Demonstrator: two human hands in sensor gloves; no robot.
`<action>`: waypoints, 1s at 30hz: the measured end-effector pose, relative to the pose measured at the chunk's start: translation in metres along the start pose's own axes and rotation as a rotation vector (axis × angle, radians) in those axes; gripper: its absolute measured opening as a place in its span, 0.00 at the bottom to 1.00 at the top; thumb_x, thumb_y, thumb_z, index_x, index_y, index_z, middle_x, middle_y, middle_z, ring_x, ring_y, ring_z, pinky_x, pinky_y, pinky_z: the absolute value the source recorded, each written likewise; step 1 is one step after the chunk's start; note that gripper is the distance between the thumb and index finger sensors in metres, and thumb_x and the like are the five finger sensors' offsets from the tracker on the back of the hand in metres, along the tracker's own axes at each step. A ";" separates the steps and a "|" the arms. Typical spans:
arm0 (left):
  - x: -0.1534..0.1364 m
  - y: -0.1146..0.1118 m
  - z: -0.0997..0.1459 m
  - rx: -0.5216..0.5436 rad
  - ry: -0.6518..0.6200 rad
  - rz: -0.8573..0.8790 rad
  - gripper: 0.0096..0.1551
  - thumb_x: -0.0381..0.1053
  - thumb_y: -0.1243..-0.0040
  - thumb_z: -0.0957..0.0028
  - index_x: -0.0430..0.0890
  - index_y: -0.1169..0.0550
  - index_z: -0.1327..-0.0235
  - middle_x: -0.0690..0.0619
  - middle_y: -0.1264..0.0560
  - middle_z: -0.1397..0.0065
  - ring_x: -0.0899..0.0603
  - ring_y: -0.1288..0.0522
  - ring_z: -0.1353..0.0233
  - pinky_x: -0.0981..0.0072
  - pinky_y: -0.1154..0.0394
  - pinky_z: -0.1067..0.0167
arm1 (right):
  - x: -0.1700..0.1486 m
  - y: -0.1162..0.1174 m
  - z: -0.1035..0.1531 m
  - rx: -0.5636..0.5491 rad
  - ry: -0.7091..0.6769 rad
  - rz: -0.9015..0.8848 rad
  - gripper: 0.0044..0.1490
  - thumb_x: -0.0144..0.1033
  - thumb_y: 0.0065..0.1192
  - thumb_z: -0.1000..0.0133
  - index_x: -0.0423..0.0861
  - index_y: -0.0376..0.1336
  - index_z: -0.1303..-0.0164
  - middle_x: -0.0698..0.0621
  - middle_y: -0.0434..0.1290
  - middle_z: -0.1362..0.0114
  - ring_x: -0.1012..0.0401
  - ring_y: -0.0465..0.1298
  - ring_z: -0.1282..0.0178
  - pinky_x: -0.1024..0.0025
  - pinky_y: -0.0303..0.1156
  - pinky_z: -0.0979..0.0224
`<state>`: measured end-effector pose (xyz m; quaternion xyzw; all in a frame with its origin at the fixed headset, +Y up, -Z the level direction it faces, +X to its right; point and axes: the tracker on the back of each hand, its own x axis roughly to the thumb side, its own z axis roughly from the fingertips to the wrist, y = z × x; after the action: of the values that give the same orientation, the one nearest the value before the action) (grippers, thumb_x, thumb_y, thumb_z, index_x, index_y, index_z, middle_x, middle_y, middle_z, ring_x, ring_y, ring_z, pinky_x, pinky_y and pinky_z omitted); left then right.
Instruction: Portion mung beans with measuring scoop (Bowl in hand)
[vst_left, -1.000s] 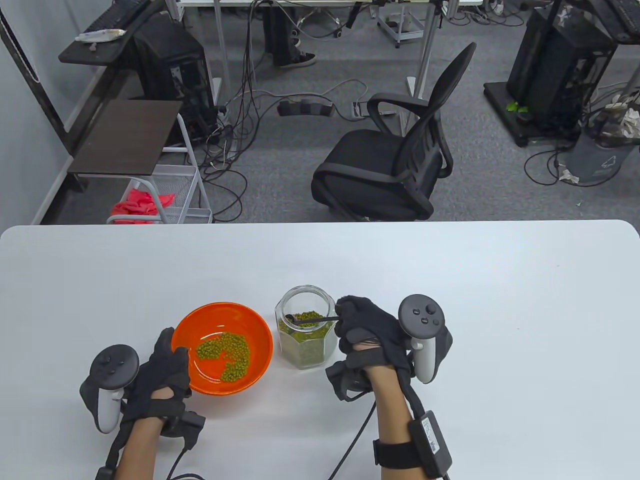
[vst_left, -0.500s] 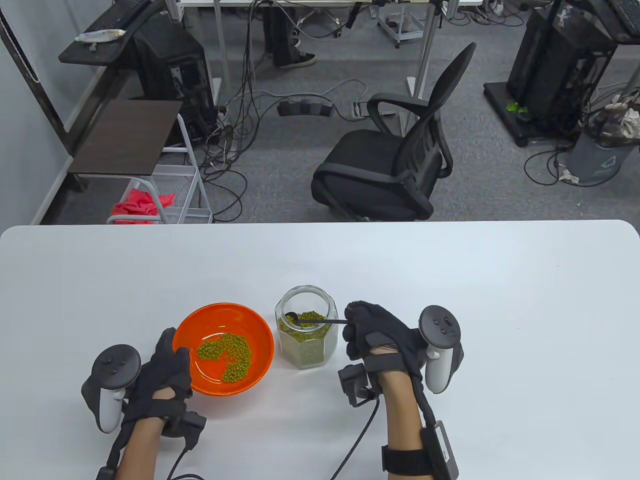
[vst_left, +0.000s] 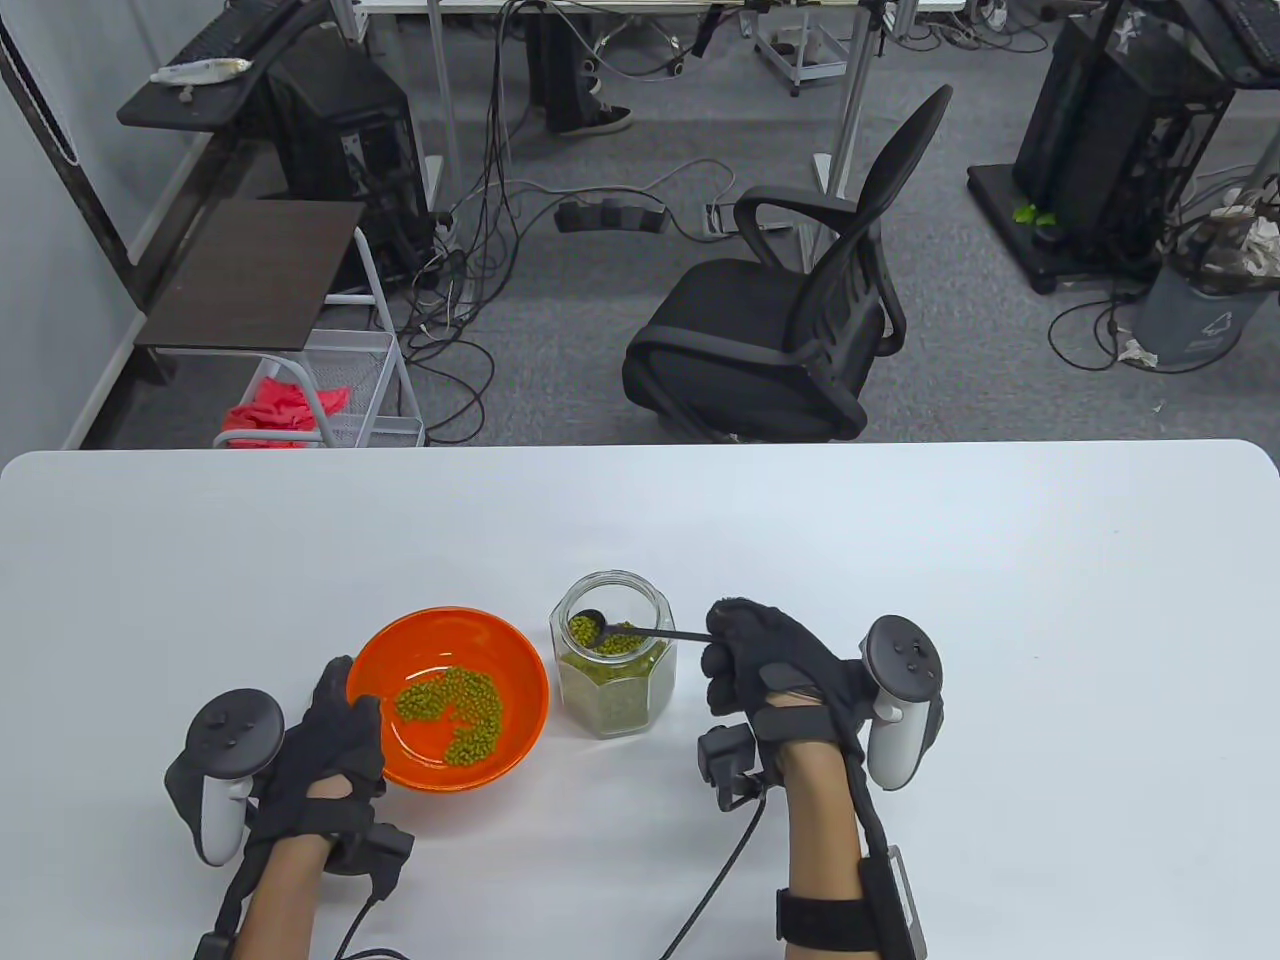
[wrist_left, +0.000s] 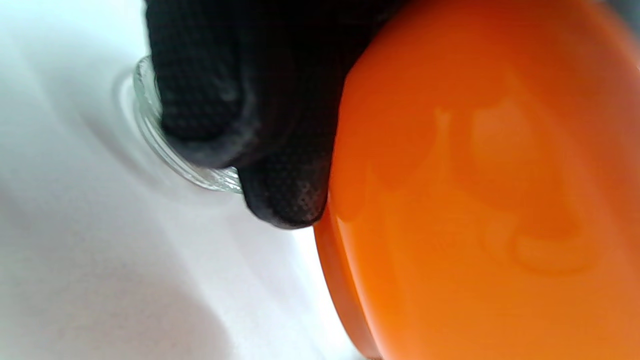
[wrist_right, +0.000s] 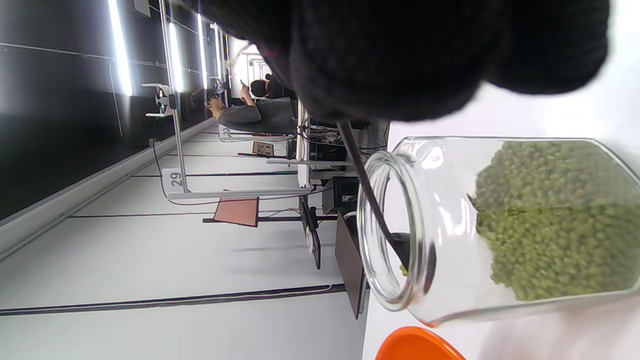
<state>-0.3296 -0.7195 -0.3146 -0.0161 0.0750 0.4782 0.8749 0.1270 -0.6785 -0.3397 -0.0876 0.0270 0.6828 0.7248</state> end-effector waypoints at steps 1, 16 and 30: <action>0.000 0.000 0.000 -0.001 0.000 0.002 0.38 0.53 0.53 0.41 0.38 0.44 0.22 0.43 0.31 0.29 0.45 0.09 0.57 0.71 0.13 0.67 | 0.000 -0.002 0.000 -0.005 0.000 -0.003 0.25 0.32 0.59 0.45 0.33 0.69 0.43 0.33 0.78 0.57 0.57 0.82 0.74 0.47 0.78 0.56; 0.000 0.000 0.000 -0.001 0.001 0.006 0.38 0.53 0.53 0.41 0.38 0.44 0.22 0.43 0.31 0.29 0.45 0.09 0.57 0.71 0.13 0.67 | 0.024 -0.003 0.015 0.054 -0.113 -0.029 0.25 0.32 0.59 0.44 0.33 0.68 0.42 0.33 0.78 0.56 0.58 0.82 0.73 0.47 0.77 0.55; 0.001 -0.001 0.000 -0.010 0.001 0.015 0.38 0.53 0.53 0.40 0.38 0.44 0.22 0.43 0.31 0.29 0.45 0.09 0.58 0.71 0.13 0.67 | 0.029 0.061 0.021 0.265 -0.153 0.130 0.25 0.31 0.60 0.45 0.34 0.68 0.40 0.31 0.77 0.53 0.54 0.82 0.69 0.44 0.76 0.51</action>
<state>-0.3287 -0.7194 -0.3146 -0.0203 0.0729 0.4850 0.8712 0.0665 -0.6433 -0.3290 0.0631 0.0672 0.7234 0.6842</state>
